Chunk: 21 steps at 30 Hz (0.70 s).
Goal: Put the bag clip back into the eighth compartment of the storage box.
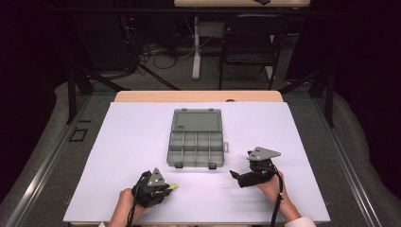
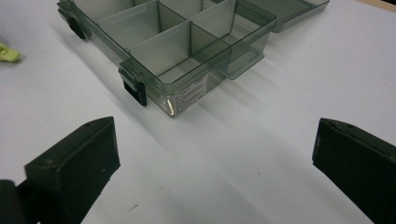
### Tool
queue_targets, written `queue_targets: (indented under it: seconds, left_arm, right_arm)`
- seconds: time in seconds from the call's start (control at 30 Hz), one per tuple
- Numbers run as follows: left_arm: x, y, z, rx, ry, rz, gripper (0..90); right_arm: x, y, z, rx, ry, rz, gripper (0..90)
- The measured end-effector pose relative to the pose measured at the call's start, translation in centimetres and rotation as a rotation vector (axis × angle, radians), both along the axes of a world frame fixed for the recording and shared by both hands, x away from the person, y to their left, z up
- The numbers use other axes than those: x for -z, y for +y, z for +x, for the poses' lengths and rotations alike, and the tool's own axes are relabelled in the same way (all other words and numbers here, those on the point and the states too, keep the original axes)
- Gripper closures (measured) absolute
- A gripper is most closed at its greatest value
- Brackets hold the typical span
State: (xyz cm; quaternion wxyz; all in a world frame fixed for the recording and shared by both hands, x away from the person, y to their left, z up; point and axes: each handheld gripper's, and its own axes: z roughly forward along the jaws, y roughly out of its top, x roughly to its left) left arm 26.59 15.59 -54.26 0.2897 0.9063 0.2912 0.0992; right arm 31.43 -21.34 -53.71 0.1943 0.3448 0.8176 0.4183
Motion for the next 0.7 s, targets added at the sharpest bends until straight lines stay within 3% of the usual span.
queue_targets:
  seconds: [0.7]
  left_arm:
    - [-0.82, 0.03, 0.17, 0.002, -0.038, -0.017, 77.7]
  right_arm:
    - [0.05, -0.11, 0.18, 0.010, 0.004, 0.001, 0.0]
